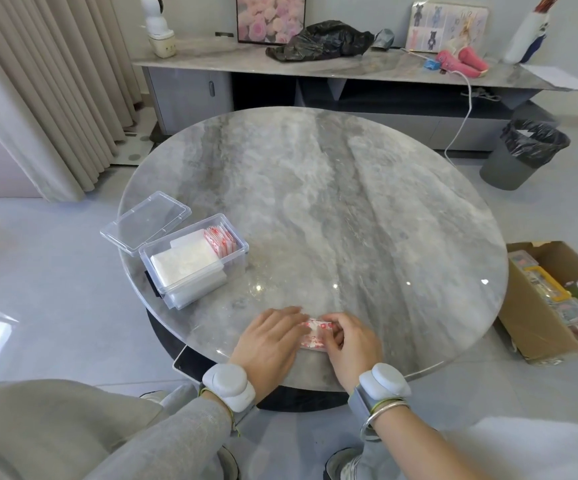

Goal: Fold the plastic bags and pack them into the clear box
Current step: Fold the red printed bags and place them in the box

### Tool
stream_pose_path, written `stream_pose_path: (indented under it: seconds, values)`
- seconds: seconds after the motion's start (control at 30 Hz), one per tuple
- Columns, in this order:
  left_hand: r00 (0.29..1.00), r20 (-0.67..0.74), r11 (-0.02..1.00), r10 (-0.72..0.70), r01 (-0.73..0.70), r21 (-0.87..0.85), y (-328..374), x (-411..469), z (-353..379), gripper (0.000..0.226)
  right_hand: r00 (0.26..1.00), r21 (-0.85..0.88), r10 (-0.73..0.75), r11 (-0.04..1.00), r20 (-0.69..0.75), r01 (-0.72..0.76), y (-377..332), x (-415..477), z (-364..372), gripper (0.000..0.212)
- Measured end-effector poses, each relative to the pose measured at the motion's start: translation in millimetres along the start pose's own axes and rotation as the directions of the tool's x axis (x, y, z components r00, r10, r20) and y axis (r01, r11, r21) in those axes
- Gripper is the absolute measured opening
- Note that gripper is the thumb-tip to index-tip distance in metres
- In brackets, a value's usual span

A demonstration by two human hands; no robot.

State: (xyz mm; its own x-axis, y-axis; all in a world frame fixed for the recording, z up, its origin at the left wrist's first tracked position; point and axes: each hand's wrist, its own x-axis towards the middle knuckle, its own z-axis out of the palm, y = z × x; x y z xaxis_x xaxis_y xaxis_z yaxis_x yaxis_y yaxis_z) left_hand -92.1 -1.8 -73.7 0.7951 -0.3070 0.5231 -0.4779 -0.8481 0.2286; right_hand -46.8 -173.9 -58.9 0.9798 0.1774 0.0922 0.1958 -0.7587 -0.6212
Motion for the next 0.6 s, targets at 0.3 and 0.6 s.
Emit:
stream_pose_path:
  seconds: [0.3, 0.6]
  values:
    - [0.935, 0.287, 0.972, 0.206, -0.229, 0.047, -11.1, -18.9, -6.3, 0.052, 1.0, 0.004, -0.018, 1.0, -0.02, 0.018, -0.8, 0.6, -0.1, 0.016]
    - [0.944, 0.28, 0.985, 0.174, -0.17, -0.036, -12.2, -25.5, 0.5, 0.057, 0.992, -0.258, -0.117, 0.961, -0.056, 0.099, -3.5, -7.7, -0.7, 0.028]
